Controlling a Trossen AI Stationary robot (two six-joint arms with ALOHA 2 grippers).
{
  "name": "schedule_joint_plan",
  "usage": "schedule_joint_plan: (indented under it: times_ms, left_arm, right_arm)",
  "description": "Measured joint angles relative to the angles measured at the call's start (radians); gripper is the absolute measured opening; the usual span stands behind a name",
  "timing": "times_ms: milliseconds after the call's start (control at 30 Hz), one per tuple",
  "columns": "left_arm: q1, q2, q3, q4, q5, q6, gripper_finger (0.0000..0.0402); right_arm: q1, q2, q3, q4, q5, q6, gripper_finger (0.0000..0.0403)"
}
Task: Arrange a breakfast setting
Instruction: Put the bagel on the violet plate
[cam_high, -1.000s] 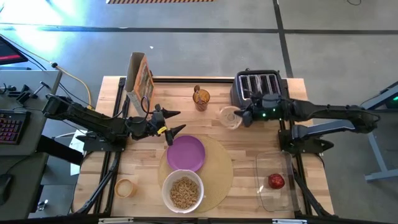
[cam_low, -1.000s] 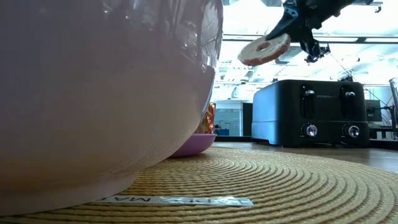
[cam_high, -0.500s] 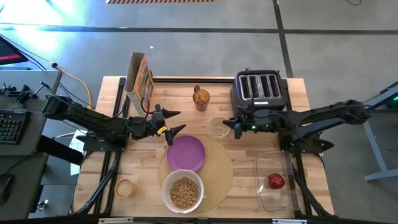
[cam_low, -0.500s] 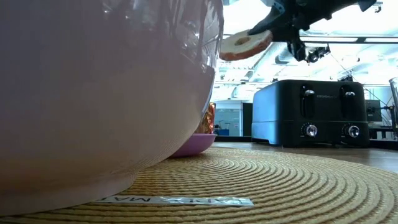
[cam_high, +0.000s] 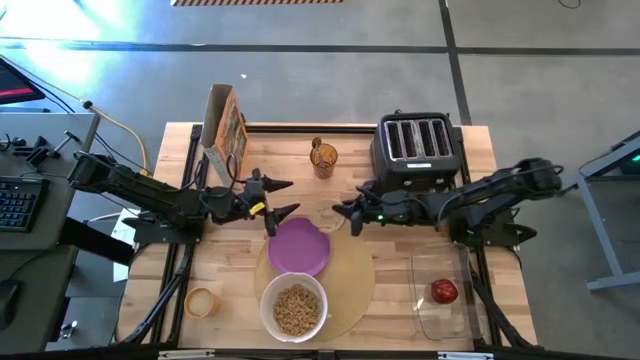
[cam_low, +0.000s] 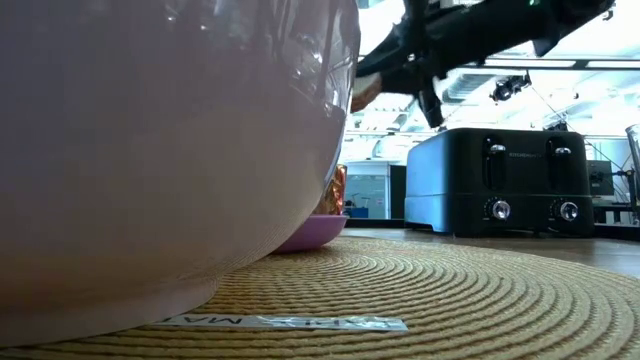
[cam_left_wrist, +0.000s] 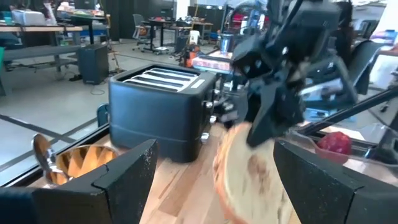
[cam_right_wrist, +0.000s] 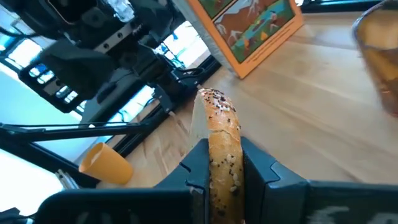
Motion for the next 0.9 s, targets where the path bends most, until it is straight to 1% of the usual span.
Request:
schedule_joint_plan:
  times_ms: [167,300,400,467,533,667,767,900]
  left_arm:
    - [0.000,-0.005,0.000,0.003,0.050,0.000,0.0310]
    - [0.000,-0.013,0.000,0.003,0.058,0.000,0.0310]
    - [0.000,-0.016,0.000,0.002,0.067,-0.002,0.0310]
    - [0.000,-0.016,0.000,-0.010,0.094,-0.002,0.0310]
    - [-0.001,-0.016,0.000,-0.028,0.113,-0.003,0.0310]
    - [-0.002,-0.038,0.000,-0.103,0.116,-0.004,0.0310]
    - [-0.002,-0.081,0.000,-0.187,0.123,-0.048,0.0310]
    - [-0.002,-0.146,0.000,-0.274,0.171,-0.152,0.0310]
  right_arm:
    - [0.000,0.100,0.000,0.140,-0.007,0.000,0.0030]
    - [0.000,0.165,0.002,0.237,-0.007,-0.005,0.0030]
    - [0.000,0.213,0.032,0.244,-0.007,-0.034,0.0030]
    - [0.003,0.240,0.066,0.245,-0.013,-0.061,0.0030]
    - [0.009,0.262,0.097,0.244,-0.035,-0.097,0.0030]
    - [0.027,0.275,0.148,0.225,-0.089,-0.162,0.0030]
    - [0.041,0.275,0.165,0.204,-0.094,-0.204,0.0030]
    - [0.053,0.275,0.187,0.199,-0.094,-0.259,0.0030]
